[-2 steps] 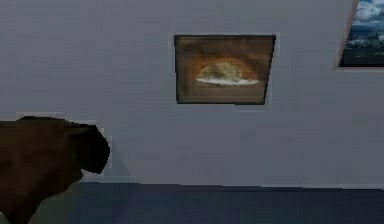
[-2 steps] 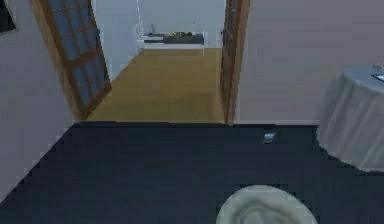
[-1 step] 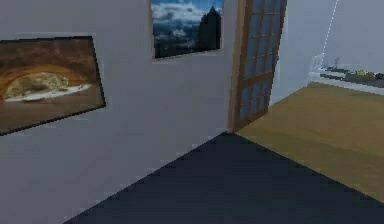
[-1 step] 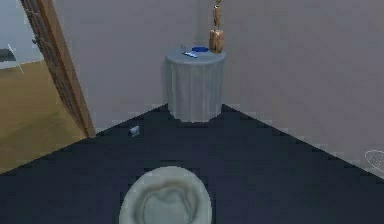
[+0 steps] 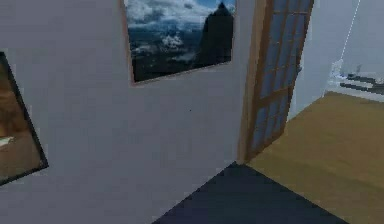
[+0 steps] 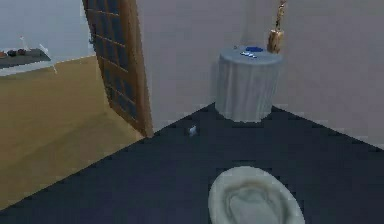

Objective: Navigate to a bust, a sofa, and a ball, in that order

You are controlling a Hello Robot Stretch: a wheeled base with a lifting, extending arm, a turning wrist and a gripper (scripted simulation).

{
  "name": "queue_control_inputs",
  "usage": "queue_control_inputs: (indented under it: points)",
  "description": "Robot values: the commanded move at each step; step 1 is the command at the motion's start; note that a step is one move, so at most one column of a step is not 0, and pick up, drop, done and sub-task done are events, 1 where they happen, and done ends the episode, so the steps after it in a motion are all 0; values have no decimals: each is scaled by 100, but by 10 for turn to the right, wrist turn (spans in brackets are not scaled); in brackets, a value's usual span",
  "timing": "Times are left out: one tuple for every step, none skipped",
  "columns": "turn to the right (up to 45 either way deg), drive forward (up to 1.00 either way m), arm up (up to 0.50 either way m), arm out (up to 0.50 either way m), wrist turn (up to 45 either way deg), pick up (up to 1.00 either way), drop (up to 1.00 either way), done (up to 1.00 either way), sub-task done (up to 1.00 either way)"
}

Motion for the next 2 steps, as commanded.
queue_control_inputs:
  points:
    - [450, 0, 0, 0, 0, 0, 0, 0, 0]
    - [0, 45, 0, 0, 0, 0, 0, 0, 0]
